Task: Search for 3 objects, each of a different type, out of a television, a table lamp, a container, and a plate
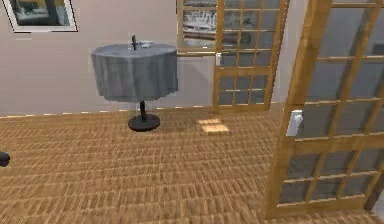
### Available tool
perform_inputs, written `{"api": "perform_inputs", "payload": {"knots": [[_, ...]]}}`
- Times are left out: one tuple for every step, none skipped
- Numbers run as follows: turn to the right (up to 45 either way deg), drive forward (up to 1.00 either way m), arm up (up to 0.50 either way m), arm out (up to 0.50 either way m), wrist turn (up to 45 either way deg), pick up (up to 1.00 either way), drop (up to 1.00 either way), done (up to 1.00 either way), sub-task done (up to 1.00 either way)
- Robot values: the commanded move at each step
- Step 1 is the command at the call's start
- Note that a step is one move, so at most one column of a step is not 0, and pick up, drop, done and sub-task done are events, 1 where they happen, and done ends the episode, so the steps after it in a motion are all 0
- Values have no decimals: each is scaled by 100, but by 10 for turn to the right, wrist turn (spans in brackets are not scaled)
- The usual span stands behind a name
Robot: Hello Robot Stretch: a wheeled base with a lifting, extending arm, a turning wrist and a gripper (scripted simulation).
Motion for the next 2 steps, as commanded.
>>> {"api": "perform_inputs", "payload": {"knots": [[0, 100, 0, 0, 0, 0, 0, 0, 0], [90, 0, 0, 0, 0, 0, 0, 0, 0]]}}
